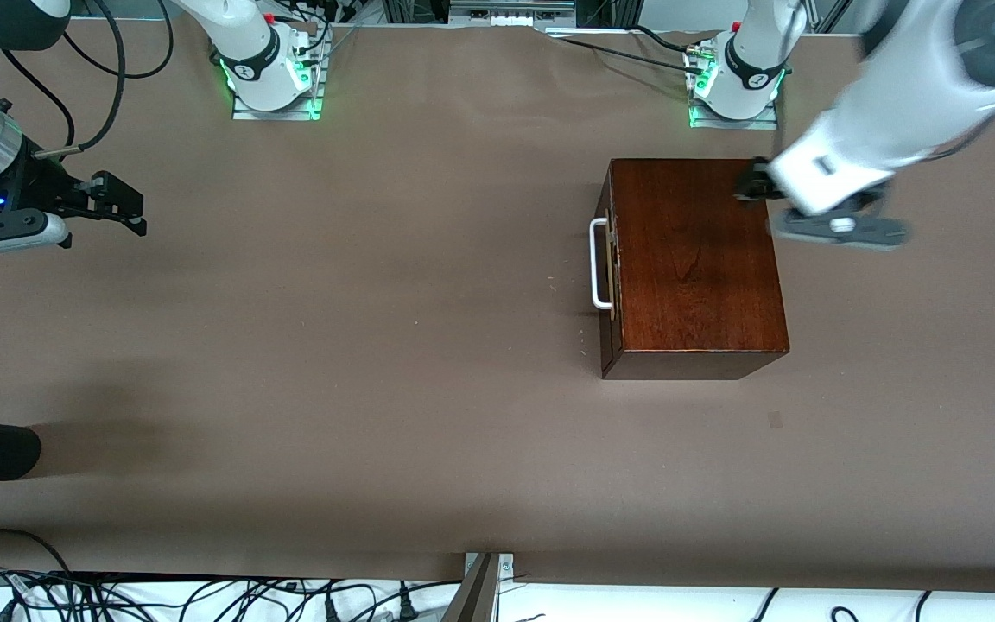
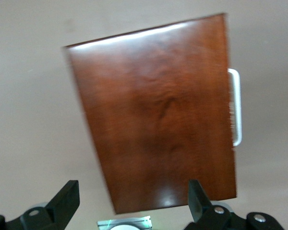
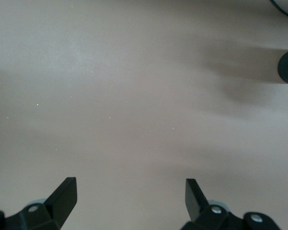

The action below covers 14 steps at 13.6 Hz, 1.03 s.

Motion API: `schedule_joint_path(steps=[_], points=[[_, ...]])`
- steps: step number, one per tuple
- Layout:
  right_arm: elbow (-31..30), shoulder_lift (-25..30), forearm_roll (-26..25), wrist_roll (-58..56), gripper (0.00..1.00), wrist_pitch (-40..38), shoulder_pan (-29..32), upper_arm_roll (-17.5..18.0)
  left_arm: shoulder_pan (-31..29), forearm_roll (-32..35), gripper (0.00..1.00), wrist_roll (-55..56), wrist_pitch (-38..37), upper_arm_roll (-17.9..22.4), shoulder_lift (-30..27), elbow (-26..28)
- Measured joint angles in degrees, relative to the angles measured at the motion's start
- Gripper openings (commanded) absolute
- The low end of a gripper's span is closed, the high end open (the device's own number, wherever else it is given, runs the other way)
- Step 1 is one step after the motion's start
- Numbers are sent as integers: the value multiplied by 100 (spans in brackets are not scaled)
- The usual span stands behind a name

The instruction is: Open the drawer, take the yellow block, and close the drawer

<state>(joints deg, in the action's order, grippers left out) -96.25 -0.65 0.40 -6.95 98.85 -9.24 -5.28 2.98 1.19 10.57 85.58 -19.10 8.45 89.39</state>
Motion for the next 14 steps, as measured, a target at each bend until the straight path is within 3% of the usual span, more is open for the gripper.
schedule_joint_path(steps=[2, 7, 10, 14], points=[[0, -1, 0, 0, 100, 0, 0, 0, 288, -1, 100, 651, 605, -336, 425, -1], [2, -3, 0, 0, 100, 0, 1, 0, 1506, 181, 100, 2518, 1665, -407, 1271, -57], [2, -3, 0, 0, 100, -1, 1, -1, 1793, 1017, 100, 2844, 1792, -405, 1687, -81], [3, -5, 0, 0, 100, -2, 1, 0, 1992, 1630, 100, 3234, 1789, -403, 2210, -63]])
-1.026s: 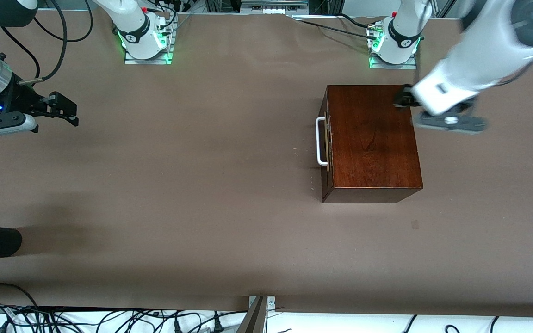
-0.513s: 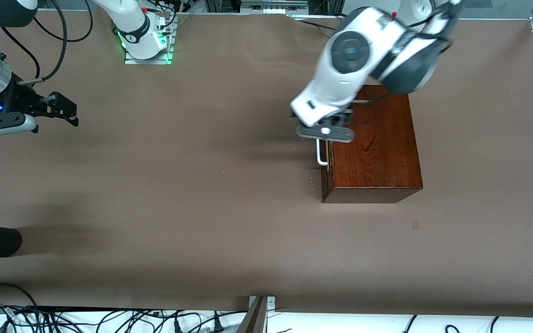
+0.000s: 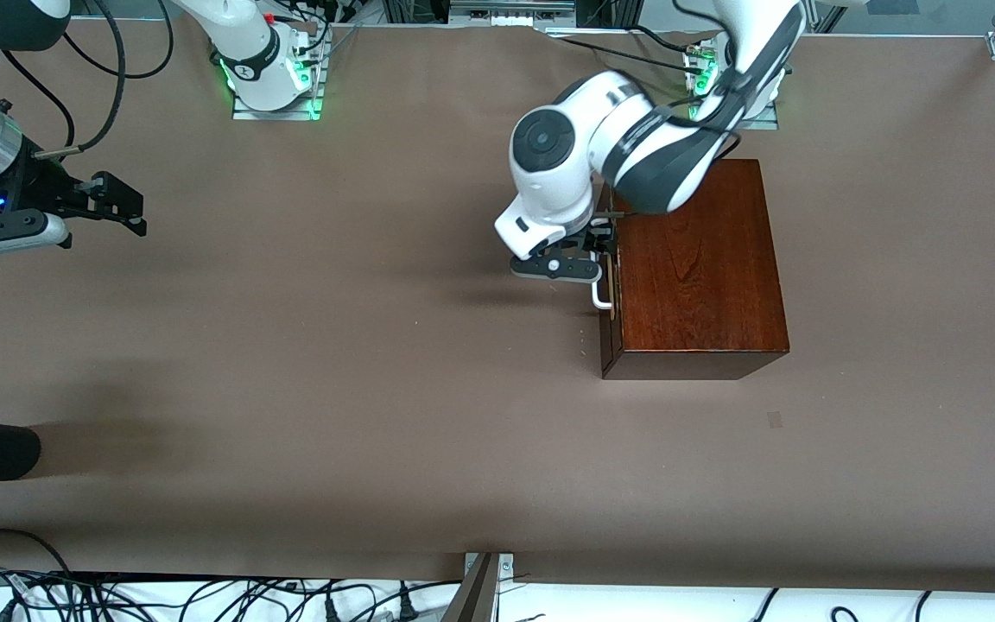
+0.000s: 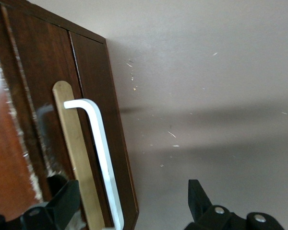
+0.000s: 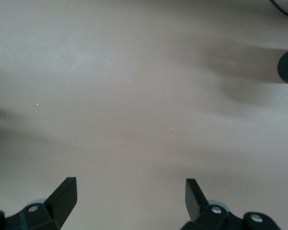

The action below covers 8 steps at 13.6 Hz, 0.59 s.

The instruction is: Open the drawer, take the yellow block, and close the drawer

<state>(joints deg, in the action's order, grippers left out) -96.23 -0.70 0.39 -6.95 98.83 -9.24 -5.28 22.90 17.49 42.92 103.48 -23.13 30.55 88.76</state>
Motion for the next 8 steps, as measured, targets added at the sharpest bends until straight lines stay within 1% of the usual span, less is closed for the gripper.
schedule_joint_path(steps=[3, 6, 8], points=[[0, -1, 0, 0, 100, 0, 0, 0, 95, 299, 100, 206, -9, 1, 231, 2], [0, -1, 0, 0, 100, 0, 0, 0, 97, 494, 100, 220, -36, 50, 287, 68], [0, -1, 0, 0, 100, 0, 0, 0, 93, 506, 100, 220, -36, 89, 292, 127]])
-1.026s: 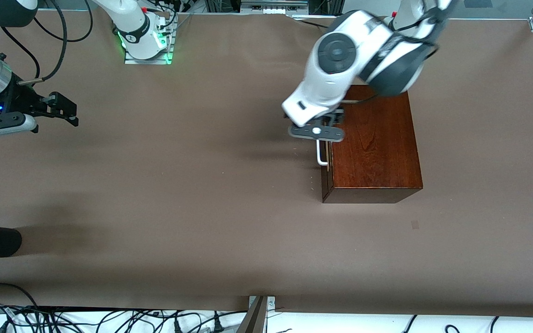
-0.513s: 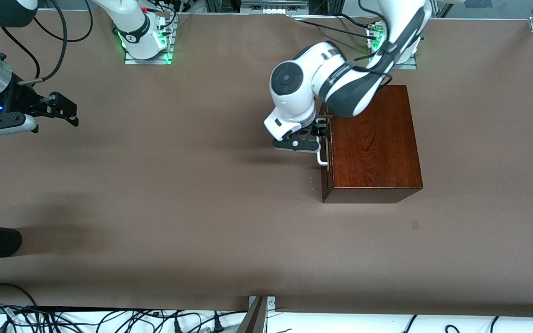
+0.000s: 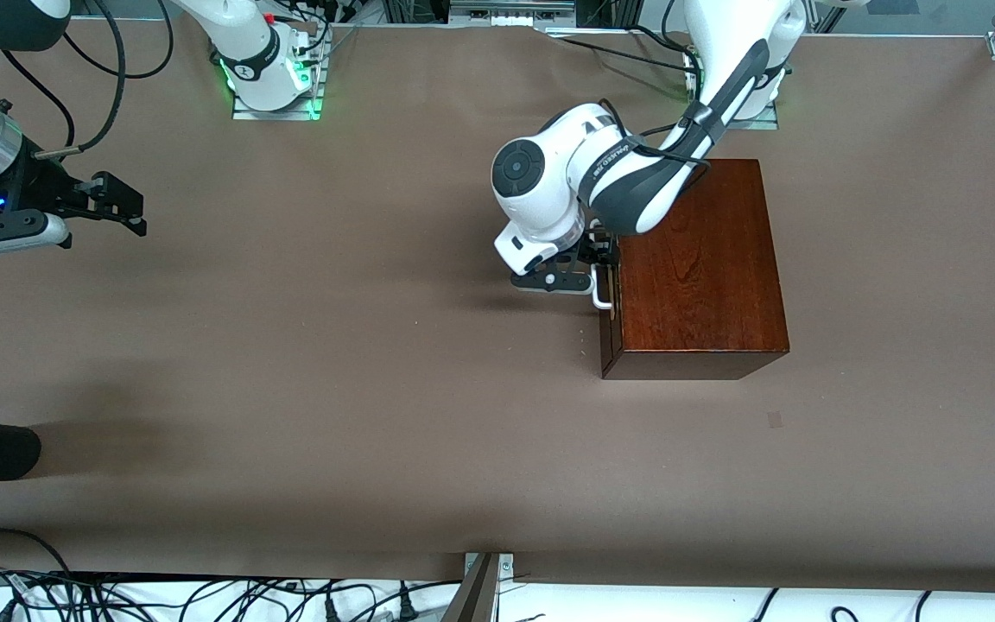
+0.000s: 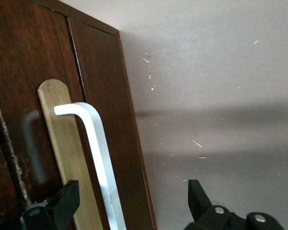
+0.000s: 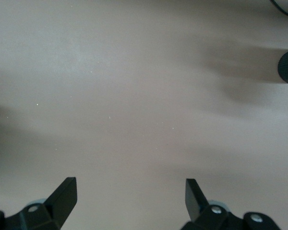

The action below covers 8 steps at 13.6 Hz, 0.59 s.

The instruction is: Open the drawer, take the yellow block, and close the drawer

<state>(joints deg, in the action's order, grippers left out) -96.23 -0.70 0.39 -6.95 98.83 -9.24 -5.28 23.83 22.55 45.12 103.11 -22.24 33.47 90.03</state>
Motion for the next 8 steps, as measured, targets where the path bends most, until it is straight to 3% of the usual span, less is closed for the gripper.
schedule_joint_path(steps=[8], points=[[0, 0, 0, 0, 100, 0, 0, 0, 136, 524, 100, 391, -24, -19, 126, 4]])
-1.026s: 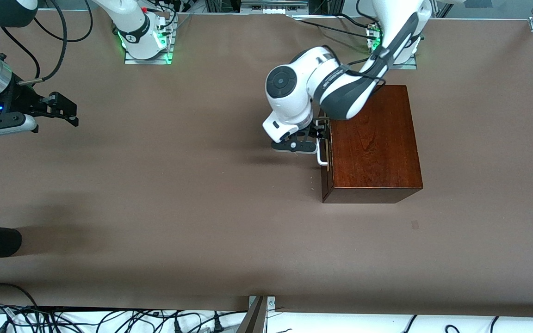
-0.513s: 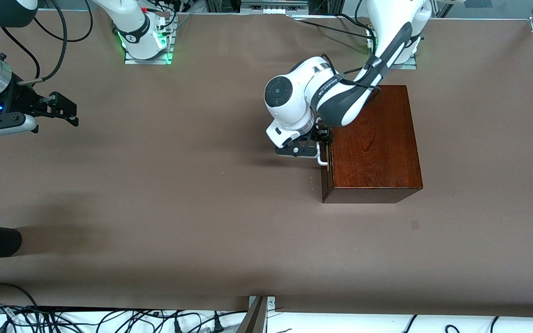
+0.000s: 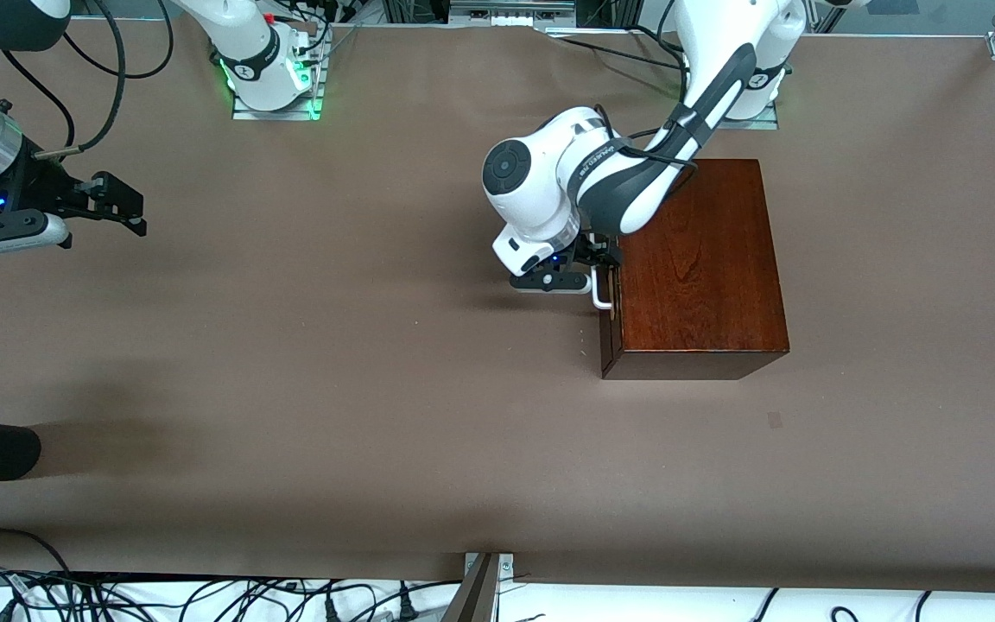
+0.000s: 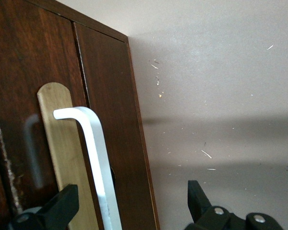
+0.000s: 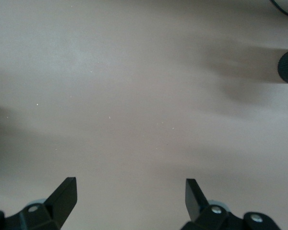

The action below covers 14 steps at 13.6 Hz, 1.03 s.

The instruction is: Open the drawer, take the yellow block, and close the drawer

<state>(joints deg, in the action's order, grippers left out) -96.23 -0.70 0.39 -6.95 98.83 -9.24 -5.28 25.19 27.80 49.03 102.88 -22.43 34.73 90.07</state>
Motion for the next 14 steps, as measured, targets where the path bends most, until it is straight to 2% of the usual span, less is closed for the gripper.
schedule_joint_path(steps=[14], points=[[0, 0, 0, 0, 100, 0, 0, 0, 110, 43, 100, 41, 37, 1, 173, -5]])
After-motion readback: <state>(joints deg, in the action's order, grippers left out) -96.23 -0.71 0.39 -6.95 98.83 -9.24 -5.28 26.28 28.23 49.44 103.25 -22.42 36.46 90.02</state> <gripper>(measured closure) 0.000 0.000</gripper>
